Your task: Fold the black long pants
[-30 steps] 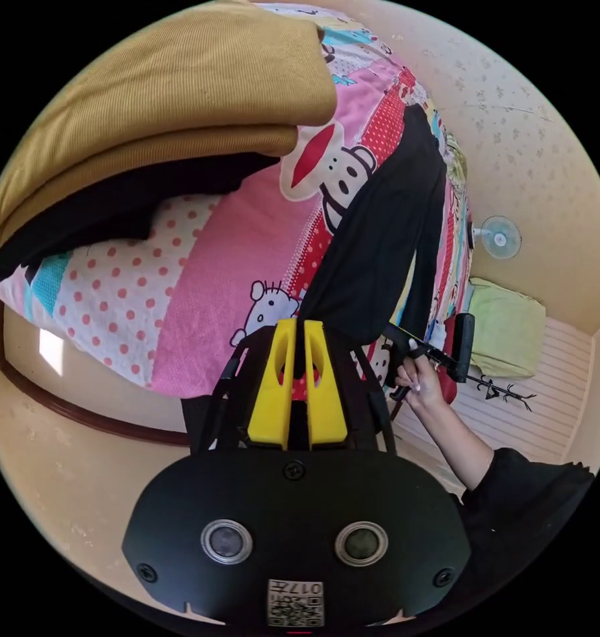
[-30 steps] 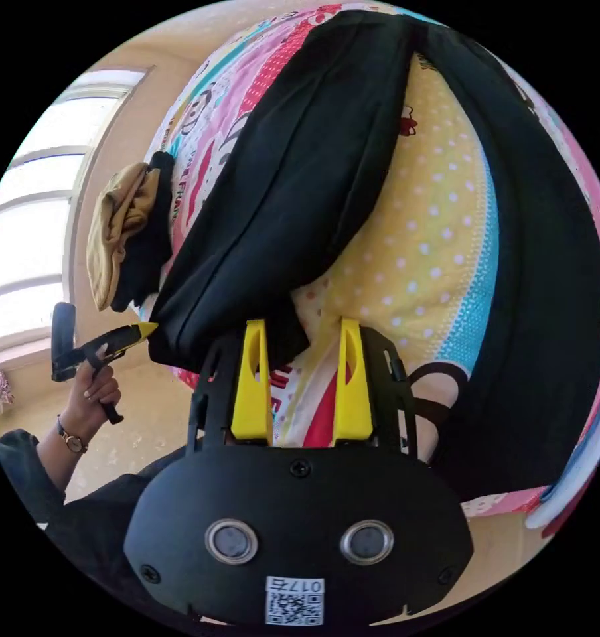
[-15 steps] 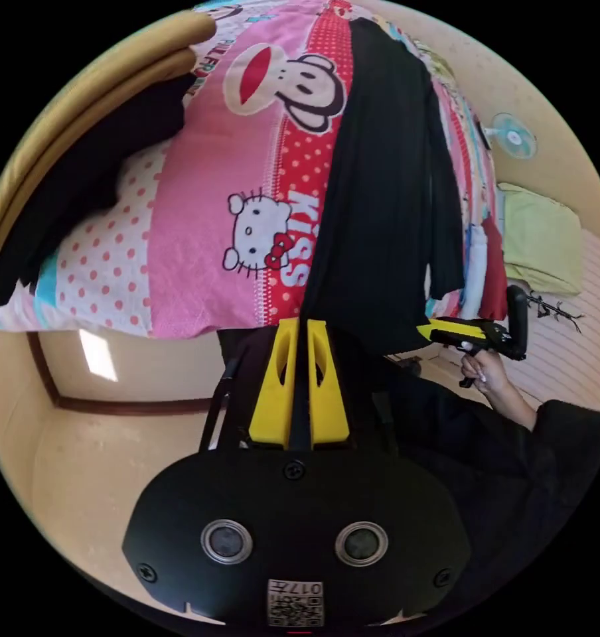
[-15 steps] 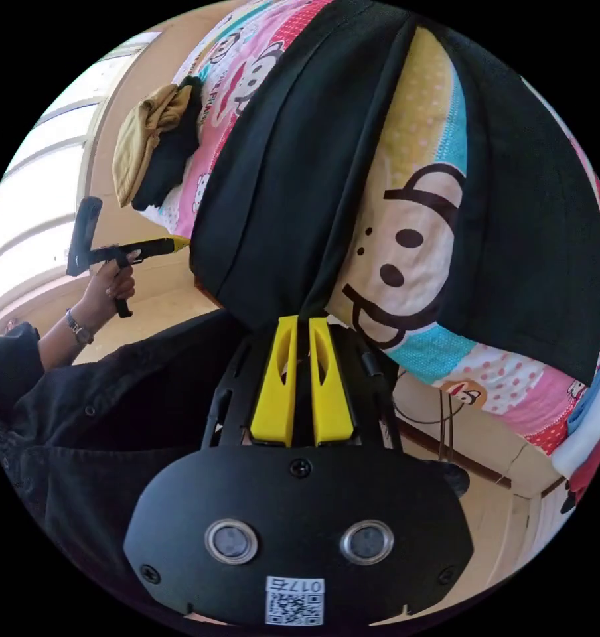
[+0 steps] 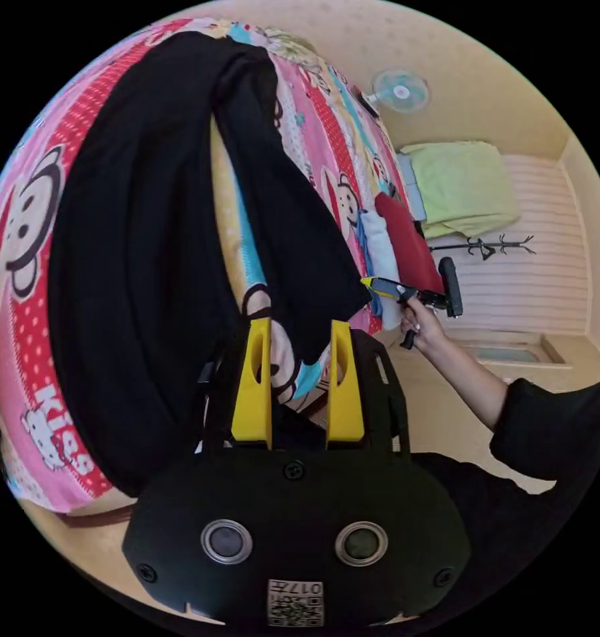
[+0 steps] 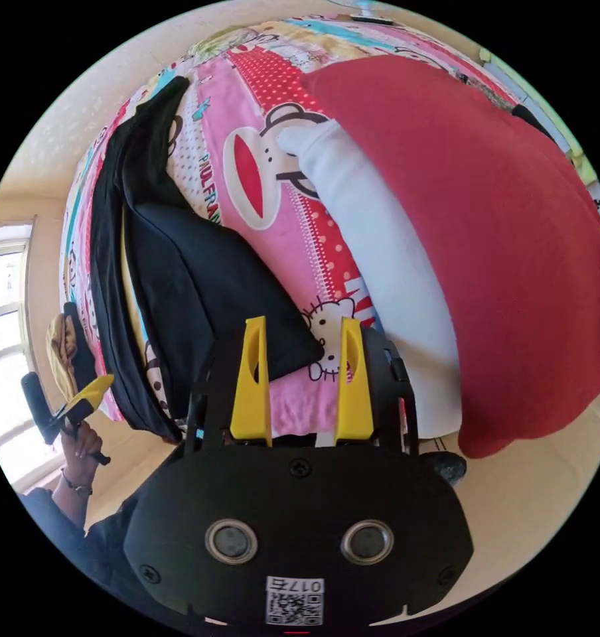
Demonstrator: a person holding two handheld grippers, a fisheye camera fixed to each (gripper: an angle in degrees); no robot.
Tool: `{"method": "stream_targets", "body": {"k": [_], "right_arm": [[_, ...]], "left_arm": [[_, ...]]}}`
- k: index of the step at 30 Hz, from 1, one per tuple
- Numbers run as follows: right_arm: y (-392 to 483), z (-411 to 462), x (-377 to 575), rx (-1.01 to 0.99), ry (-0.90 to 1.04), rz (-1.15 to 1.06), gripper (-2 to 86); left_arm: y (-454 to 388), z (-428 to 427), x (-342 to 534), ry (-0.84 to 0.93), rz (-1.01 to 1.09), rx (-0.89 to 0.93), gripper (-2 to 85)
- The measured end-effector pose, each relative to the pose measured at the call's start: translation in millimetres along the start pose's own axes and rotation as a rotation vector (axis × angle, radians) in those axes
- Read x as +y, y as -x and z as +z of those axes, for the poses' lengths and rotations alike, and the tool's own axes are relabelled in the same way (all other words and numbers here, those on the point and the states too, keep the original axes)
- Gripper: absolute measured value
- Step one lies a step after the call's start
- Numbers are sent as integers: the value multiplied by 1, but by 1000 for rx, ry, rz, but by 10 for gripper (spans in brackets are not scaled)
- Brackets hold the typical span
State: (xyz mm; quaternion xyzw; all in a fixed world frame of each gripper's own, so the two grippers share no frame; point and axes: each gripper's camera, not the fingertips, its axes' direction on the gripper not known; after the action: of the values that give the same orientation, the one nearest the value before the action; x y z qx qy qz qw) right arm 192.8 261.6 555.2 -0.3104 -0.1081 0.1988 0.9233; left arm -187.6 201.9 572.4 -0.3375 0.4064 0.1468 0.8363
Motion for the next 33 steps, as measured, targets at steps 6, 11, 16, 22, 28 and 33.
{"method": "stream_targets", "body": {"k": [6,11,16,22,28,33], "right_arm": [[6,-16,23,-41,66,-245,48],[-5,-23,91,-67,82,-320,36],[-15,-3,119,-110,37,-214,32],[21,-42,151,-182,-123,-356,30],[75,-62,173,-236,-106,-665,38],[73,-68,156,-253,101,-938,70]], "left_arm": [[-26,83,-14,263,-18,-188,49],[-36,64,48,259,5,-147,19],[-29,43,65,167,-202,-90,78],[-110,20,8,64,-6,-8,161],[-141,77,-11,308,66,-24,141],[-115,62,19,197,-4,-10,23]]}}
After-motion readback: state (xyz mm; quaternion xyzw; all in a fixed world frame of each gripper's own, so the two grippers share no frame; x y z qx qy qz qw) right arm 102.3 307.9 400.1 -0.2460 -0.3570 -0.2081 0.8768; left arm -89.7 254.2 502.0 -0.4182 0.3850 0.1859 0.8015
